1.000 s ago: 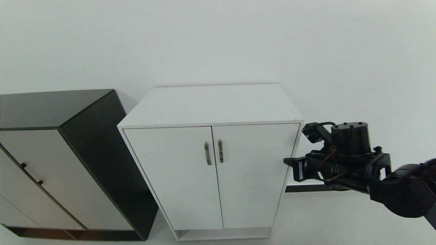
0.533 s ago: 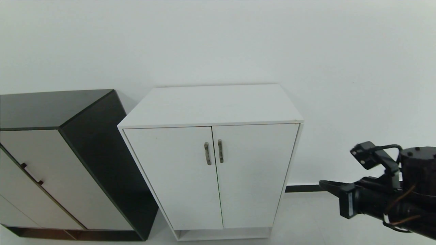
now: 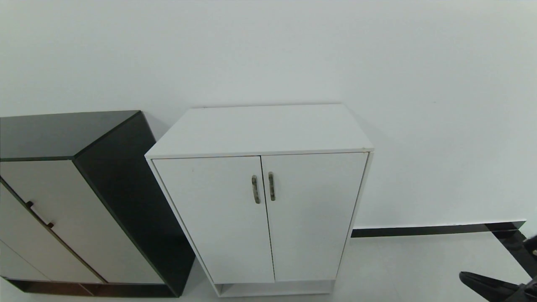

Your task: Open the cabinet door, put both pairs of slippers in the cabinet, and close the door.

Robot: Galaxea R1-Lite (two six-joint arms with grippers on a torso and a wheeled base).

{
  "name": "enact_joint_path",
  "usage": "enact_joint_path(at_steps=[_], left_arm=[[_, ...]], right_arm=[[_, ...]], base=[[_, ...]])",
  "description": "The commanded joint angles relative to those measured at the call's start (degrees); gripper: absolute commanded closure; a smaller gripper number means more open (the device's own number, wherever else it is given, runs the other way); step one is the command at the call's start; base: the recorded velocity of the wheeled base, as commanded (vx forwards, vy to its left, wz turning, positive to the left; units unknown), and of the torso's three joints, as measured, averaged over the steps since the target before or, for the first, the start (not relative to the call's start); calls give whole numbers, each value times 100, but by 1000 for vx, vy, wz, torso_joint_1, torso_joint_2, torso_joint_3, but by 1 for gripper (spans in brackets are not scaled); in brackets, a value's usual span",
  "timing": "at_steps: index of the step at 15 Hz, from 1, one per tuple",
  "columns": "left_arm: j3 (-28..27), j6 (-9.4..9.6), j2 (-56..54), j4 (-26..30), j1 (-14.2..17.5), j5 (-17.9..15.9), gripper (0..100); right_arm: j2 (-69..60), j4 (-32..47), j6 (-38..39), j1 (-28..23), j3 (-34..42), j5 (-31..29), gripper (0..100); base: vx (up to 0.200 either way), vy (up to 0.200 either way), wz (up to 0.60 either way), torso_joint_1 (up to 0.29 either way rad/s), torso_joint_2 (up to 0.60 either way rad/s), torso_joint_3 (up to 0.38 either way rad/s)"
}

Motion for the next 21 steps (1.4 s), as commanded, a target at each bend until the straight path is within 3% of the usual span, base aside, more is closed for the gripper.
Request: enact_joint_path(at_steps=[1,3,5,12,21], left_arm=[[-1,-2,7,-1,1,2,100],[7,-2,7,-1,1,2,100],[-1,-2,7,-1,1,2,100],[-1,-2,7,-1,1,2,100],[-1,-2,7,-1,1,2,100]], right_arm=[[-1009,925,-53,-68,129,0,100],[-1554,1900,-194,-68,129,9,100],[-1809,2366,-220,-42,155,53,100],[-1633,2410,-281,55,683,141,100],[-1633,2436,-114,99,700,158,100]], base=[[0,0,0,0,0,0],[0,0,0,0,0,0],[0,0,0,0,0,0],[0,0,0,0,0,0],[0,0,0,0,0,0]])
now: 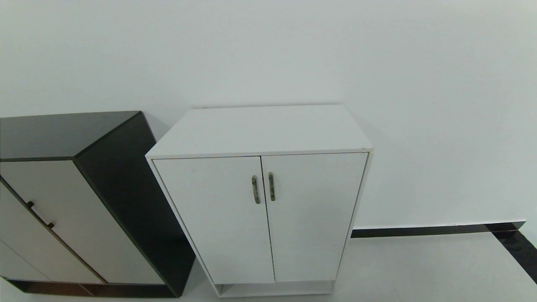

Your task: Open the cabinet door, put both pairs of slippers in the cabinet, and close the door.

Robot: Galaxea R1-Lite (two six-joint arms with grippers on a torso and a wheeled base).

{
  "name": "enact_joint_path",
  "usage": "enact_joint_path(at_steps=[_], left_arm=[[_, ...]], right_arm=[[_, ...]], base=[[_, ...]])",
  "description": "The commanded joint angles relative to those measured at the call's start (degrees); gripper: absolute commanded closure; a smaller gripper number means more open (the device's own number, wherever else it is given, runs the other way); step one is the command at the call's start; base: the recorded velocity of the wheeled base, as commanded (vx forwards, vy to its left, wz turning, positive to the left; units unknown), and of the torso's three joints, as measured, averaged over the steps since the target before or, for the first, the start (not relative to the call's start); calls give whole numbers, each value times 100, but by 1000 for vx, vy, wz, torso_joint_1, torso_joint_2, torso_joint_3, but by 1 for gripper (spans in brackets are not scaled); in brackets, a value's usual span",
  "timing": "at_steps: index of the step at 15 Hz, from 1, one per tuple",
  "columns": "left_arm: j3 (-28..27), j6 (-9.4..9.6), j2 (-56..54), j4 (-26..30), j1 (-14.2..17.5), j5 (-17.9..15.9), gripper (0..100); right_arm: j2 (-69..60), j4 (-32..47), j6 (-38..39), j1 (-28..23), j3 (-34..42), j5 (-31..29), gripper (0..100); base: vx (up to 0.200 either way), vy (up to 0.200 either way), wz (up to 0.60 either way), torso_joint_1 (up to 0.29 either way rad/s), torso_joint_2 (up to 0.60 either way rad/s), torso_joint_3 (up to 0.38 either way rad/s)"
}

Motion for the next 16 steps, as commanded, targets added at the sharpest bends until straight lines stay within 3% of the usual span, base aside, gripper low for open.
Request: enact_joint_path(at_steps=[1,3,5,7,9,11,14,16], left_arm=[[-1,-2,7,-1,1,2,100],[-1,-11,7,-1,1,2,100],[-1,-20,7,-1,1,2,100],[-1,-20,7,-1,1,2,100],[-1,-20,7,-1,1,2,100],[-1,-20,7,-1,1,2,100],[-1,-20,7,-1,1,2,100],[-1,-20,7,-1,1,2,100]], right_arm=[[21,-4,-5,34,-2,11,100],[48,-31,-14,210,7,28,100],[-893,5,-31,526,-11,239,100],[-682,145,-75,351,24,-780,100],[-1016,189,-181,-300,7,-728,100],[-1227,189,-225,-634,7,-710,100],[-1578,189,-233,-1794,7,-701,100],[-2299,189,-233,-2304,7,-701,100]], base=[[0,0,0,0,0,0],[0,0,0,0,0,0],[0,0,0,0,0,0],[0,0,0,0,0,0],[0,0,0,0,0,0],[0,0,0,0,0,0],[0,0,0,0,0,0],[0,0,0,0,0,0]])
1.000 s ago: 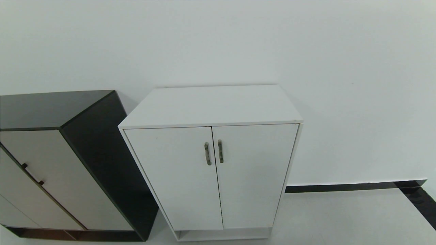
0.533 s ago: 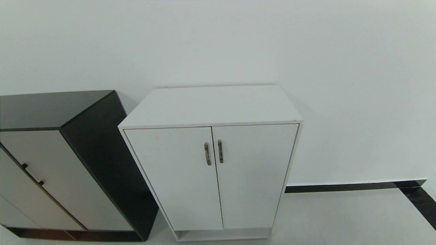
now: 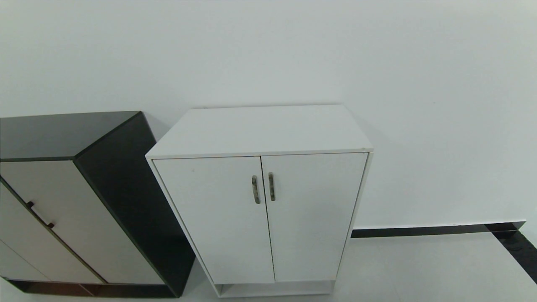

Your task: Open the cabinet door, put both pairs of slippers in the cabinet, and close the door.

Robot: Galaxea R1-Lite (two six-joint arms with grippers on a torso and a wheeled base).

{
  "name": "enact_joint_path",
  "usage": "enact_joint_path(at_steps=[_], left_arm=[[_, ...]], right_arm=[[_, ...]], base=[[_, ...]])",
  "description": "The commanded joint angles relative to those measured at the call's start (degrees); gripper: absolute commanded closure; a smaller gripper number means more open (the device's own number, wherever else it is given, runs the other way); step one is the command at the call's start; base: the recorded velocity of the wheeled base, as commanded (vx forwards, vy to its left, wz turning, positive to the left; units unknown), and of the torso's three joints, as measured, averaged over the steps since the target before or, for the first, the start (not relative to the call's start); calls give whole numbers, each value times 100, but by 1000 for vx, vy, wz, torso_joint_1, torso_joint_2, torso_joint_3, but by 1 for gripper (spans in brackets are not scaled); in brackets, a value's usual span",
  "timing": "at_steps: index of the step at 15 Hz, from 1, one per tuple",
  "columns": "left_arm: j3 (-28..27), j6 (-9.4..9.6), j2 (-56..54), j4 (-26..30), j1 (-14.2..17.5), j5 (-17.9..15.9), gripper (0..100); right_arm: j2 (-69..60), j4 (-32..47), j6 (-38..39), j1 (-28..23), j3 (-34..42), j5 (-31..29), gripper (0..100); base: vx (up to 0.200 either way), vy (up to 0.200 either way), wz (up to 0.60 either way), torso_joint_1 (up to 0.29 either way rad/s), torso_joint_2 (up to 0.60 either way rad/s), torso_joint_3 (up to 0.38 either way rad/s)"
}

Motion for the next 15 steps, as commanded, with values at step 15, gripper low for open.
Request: enact_joint_path(at_steps=[15], left_arm=[[1,25,7,-1,1,4,100]], right_arm=[[-2659,-1,0,-572,7,12,100]], base=[[0,0,0,0,0,0]])
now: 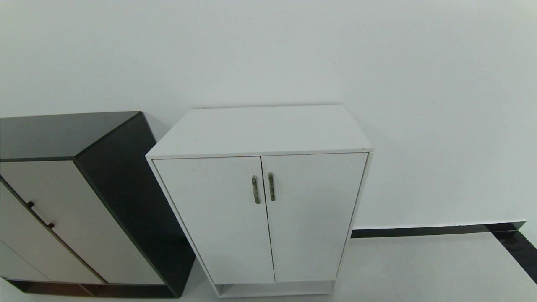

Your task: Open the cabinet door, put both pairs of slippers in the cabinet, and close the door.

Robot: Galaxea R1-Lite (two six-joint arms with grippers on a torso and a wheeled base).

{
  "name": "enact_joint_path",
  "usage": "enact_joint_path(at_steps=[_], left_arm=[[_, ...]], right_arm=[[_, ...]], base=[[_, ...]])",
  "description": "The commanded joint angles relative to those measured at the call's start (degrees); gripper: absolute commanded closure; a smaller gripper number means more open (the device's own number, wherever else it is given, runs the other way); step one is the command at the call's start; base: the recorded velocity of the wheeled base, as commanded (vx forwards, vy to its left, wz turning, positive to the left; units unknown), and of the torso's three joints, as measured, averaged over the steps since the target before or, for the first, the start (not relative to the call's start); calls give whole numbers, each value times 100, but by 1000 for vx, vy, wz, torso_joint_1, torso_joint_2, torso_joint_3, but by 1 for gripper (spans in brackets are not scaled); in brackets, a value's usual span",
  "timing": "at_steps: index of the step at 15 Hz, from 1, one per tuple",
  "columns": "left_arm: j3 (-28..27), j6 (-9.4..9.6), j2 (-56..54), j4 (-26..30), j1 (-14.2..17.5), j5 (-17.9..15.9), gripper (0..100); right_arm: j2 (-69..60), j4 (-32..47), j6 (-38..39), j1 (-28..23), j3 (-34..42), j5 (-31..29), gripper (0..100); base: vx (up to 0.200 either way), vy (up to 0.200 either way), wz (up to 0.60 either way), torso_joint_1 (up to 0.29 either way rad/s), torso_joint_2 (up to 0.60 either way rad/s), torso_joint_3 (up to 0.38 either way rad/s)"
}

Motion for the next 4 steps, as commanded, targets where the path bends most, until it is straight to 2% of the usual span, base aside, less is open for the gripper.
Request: enact_joint_path(at_steps=[1,4], left_arm=[[0,-4,7,-1,6,2,100],[0,-4,7,-1,6,2,100]], right_arm=[[-13,6,2,0,1,1,100],[-13,6,2,0,1,1,100]], base=[[0,0,0,0,0,0],[0,0,0,0,0,0]])
